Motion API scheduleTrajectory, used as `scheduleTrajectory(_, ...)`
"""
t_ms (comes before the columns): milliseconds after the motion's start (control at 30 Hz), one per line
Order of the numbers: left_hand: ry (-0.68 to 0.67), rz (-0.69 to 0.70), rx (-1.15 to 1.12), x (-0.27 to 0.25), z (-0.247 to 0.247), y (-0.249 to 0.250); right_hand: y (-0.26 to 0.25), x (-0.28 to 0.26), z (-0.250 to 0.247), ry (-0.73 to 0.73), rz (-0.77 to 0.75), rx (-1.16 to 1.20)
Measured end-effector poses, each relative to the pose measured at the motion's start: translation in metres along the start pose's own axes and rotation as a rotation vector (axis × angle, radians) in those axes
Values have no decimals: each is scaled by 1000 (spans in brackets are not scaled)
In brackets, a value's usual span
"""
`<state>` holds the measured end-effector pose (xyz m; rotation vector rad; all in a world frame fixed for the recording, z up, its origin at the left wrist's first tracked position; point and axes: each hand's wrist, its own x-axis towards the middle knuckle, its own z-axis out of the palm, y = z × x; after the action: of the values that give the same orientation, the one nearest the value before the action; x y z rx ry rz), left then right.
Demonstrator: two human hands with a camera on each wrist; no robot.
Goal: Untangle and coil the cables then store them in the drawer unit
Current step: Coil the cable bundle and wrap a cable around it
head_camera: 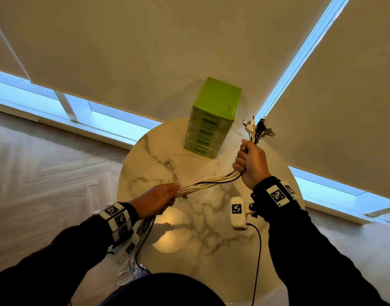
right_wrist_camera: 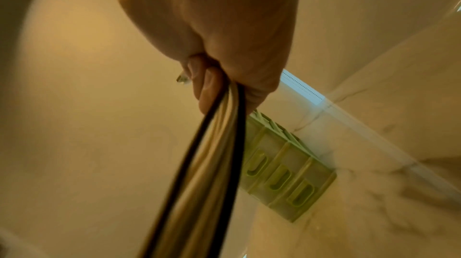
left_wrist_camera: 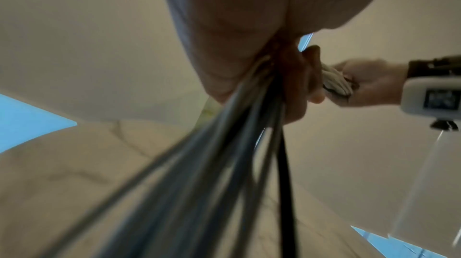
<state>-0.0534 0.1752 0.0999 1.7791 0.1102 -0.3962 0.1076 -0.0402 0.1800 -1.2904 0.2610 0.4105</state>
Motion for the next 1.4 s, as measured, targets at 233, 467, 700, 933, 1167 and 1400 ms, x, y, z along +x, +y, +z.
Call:
scheduleTrajectory(233, 63, 231, 677, 11, -34, 28, 7, -7, 7, -254, 209, -287)
scheduleTrajectory(467, 140, 381, 826, 31, -34, 43, 46, -19, 17, -500, 418, -482)
scheduleTrajectory(700, 199, 420, 789, 46, -40, 39, 77, -40, 23, -648, 403, -315)
scheduleTrajectory(933, 225, 450, 651, 54, -41, 39, 75, -44, 28, -647, 352, -344)
scheduleTrajectory(1167, 171, 421, 521, 52, -36, 51, 68, -46, 27, -585, 299, -378)
scheduleTrajectory(1400, 191, 268, 322, 39, -36, 35, 28, -36, 19, -629, 256, -290)
